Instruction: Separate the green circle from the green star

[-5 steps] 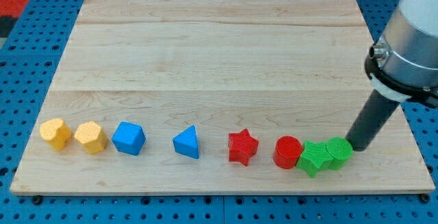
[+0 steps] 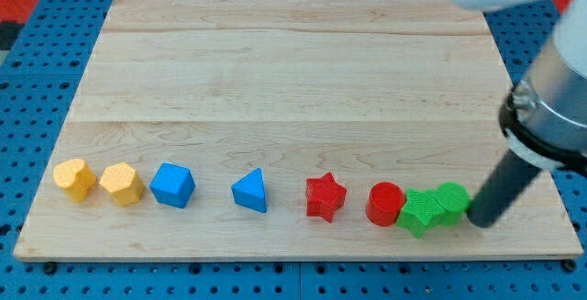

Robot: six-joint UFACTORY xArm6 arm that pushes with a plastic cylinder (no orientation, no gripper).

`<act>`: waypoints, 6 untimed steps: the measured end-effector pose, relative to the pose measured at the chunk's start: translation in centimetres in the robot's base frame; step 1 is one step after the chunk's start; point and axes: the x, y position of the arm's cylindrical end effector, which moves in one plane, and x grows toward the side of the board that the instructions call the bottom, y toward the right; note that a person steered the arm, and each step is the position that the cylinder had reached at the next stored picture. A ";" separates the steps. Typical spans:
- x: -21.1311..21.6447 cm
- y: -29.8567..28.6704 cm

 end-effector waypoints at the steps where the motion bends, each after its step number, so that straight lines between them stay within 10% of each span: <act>1: -1.6 -1.8; 6: 1.4 -6.7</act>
